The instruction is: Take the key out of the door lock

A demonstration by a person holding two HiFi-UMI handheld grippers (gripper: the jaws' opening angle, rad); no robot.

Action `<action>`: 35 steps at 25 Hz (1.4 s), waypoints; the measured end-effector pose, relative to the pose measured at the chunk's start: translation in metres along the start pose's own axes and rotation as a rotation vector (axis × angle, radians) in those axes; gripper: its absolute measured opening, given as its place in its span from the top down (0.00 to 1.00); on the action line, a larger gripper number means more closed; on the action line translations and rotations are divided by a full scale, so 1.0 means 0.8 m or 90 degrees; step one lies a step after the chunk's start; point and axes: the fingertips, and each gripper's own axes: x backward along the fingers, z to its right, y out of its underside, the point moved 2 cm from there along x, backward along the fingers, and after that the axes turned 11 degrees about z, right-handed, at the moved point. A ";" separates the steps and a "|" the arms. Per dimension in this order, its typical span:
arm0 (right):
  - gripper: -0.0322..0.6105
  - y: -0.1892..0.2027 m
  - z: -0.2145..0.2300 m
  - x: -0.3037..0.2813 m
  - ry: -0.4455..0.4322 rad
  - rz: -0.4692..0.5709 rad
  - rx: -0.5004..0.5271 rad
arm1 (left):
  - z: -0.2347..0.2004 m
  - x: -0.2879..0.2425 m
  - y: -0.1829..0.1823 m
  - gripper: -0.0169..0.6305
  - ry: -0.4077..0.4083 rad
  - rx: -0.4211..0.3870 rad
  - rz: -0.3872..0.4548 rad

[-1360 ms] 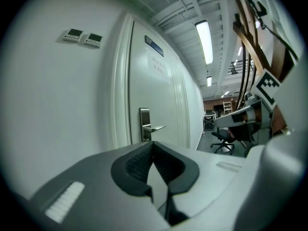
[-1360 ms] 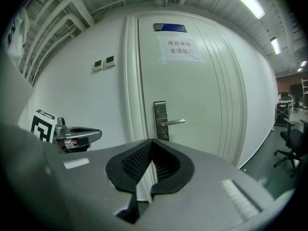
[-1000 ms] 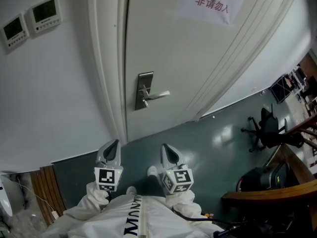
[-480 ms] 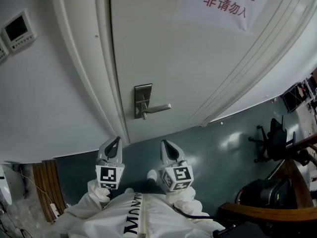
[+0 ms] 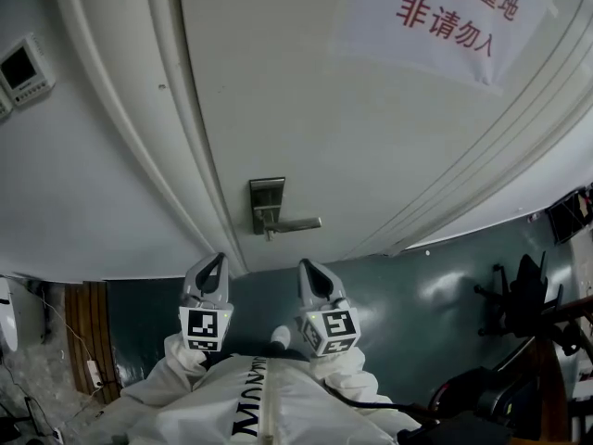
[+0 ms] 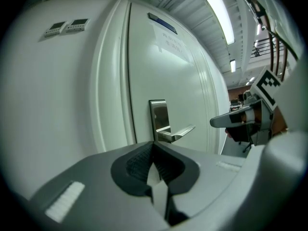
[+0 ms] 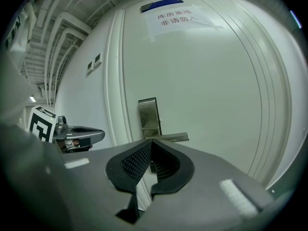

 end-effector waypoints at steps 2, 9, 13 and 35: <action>0.95 -0.003 0.007 -0.005 -0.013 0.000 0.000 | 0.002 -0.006 -0.002 0.97 -0.015 -0.002 -0.001; 0.95 -0.003 0.020 -0.022 -0.055 0.000 -0.007 | 0.005 -0.009 -0.005 0.97 -0.063 -0.006 -0.009; 0.95 0.000 0.013 -0.029 -0.069 -0.004 -0.014 | 0.001 -0.004 0.000 0.97 -0.074 -0.005 -0.020; 0.95 0.002 0.017 -0.035 -0.019 -0.015 -0.017 | 0.010 -0.036 0.030 0.96 0.000 0.166 -0.033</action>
